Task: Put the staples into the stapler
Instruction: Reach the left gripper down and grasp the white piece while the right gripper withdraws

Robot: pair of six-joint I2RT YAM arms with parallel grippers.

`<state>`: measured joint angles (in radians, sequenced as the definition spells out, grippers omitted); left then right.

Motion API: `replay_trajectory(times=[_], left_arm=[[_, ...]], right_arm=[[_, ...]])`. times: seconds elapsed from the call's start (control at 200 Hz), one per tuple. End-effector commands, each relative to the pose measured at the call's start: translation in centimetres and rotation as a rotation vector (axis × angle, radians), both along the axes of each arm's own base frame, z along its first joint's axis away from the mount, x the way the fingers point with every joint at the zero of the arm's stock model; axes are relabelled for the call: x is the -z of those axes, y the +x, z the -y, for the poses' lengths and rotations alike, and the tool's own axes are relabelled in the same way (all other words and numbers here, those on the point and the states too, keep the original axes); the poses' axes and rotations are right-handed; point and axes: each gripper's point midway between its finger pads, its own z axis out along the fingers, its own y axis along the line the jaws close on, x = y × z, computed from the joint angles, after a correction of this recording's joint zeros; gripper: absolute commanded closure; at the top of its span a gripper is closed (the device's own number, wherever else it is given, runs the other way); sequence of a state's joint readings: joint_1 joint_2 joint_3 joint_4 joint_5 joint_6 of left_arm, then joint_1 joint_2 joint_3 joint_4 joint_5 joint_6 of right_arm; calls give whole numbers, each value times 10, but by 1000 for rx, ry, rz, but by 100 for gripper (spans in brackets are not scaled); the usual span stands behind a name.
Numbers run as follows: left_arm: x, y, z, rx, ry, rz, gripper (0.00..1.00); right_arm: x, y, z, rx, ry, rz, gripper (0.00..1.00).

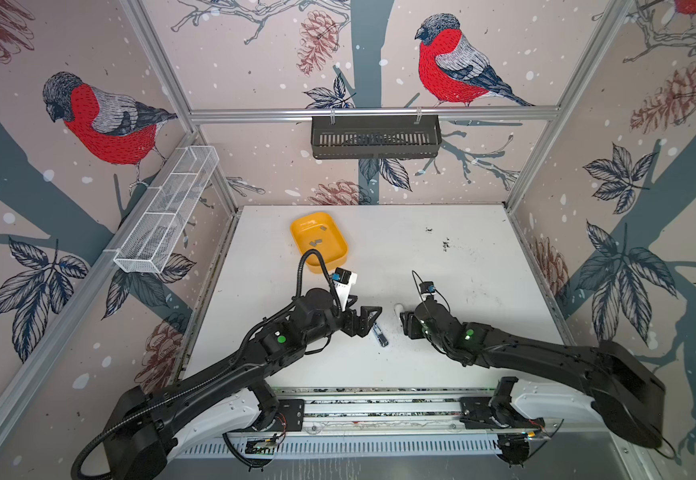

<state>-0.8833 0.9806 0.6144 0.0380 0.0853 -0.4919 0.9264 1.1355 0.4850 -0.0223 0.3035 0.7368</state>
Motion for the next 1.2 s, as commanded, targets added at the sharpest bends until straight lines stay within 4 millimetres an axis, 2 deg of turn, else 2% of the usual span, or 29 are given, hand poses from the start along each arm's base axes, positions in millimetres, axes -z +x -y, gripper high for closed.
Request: replay_trajectory(times=[0.0, 0.21, 0.335, 0.48, 0.56, 0.585, 0.64, 0.861, 1.196], left_arm=[[-1, 14, 11, -81, 10, -15, 10], [24, 28, 45, -132, 95, -129, 13], [48, 35, 58, -172, 154, -232, 17], [70, 44, 76, -187, 180, -289, 22], [86, 48, 77, -208, 213, -304, 26], [78, 53, 83, -213, 196, -294, 28], [84, 56, 86, -217, 211, -300, 32], [109, 57, 100, -214, 307, -333, 33], [139, 56, 107, -252, 403, -368, 38]], right_arm=[[-11, -4, 21, 22, 7, 10, 31], [-38, -12, 51, 41, 13, 52, 15], [-57, -29, 47, -46, 61, 45, 6], [-80, -51, 33, -167, 166, 48, 1], [-88, -58, 35, -179, 184, 45, 0], [-90, -58, 37, -170, 186, 49, 0], [-94, -59, 37, -170, 200, 66, 0], [-98, -52, 54, -69, 207, 110, 0], [-102, -53, 57, -64, 233, 129, 0]])
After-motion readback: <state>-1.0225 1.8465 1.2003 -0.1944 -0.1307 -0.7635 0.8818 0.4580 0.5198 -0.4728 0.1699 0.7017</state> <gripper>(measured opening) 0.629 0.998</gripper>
